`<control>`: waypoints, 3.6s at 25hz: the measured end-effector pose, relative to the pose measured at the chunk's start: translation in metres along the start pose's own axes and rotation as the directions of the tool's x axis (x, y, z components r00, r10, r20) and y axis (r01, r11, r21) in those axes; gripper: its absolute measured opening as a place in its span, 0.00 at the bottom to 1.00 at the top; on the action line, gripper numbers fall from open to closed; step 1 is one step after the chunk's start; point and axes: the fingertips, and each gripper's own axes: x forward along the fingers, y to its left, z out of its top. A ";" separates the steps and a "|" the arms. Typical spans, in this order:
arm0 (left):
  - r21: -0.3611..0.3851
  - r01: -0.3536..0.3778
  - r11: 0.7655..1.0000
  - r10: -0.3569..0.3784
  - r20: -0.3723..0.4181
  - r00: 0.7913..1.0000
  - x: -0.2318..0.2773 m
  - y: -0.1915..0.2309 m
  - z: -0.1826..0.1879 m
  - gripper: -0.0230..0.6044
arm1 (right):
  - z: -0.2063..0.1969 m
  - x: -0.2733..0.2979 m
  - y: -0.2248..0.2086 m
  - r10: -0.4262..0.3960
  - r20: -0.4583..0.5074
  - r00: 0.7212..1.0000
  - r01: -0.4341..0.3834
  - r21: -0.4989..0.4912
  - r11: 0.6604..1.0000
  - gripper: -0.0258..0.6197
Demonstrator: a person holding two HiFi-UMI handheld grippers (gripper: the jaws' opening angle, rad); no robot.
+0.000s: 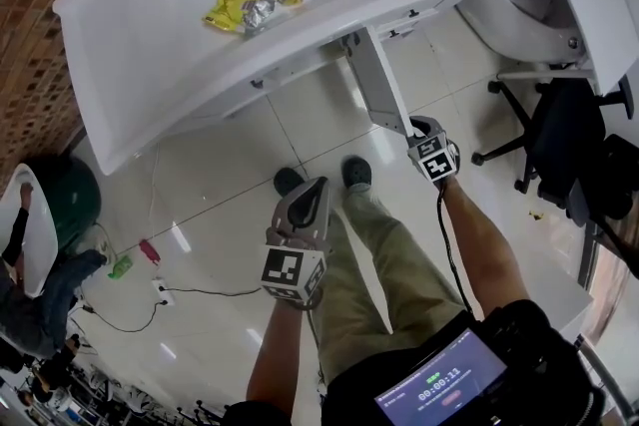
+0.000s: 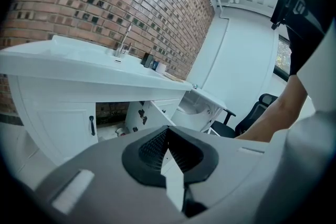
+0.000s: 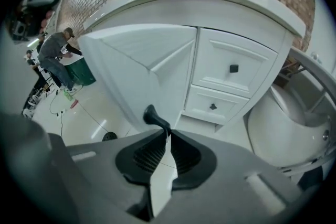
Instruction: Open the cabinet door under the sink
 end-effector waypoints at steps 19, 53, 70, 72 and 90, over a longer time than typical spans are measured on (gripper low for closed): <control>0.030 -0.014 0.999 0.015 -0.020 1.000 -0.001 -0.016 0.003 0.06 | -0.085 -0.032 -0.035 0.024 -0.190 0.982 -0.032 -0.039 0.999 0.11; -0.056 -0.183 0.982 0.191 0.233 0.954 -0.314 -0.216 -0.002 0.06 | 0.106 -0.481 0.242 0.294 0.564 0.771 -0.172 -0.260 0.950 0.03; -0.047 -0.185 0.982 0.191 0.301 0.934 -0.317 -0.284 0.021 0.06 | 0.107 -0.574 0.296 0.463 0.587 0.664 -0.231 -0.427 0.874 0.03; -0.067 -0.177 0.982 0.189 0.299 0.935 -0.310 -0.293 0.021 0.06 | 0.107 -0.582 0.289 0.469 0.586 0.661 -0.232 -0.435 0.870 0.03; 0.014 -0.104 0.995 0.096 0.276 0.956 -0.287 -0.315 0.013 0.06 | 0.094 -0.576 0.280 0.439 0.572 0.693 -0.252 -0.378 0.891 0.03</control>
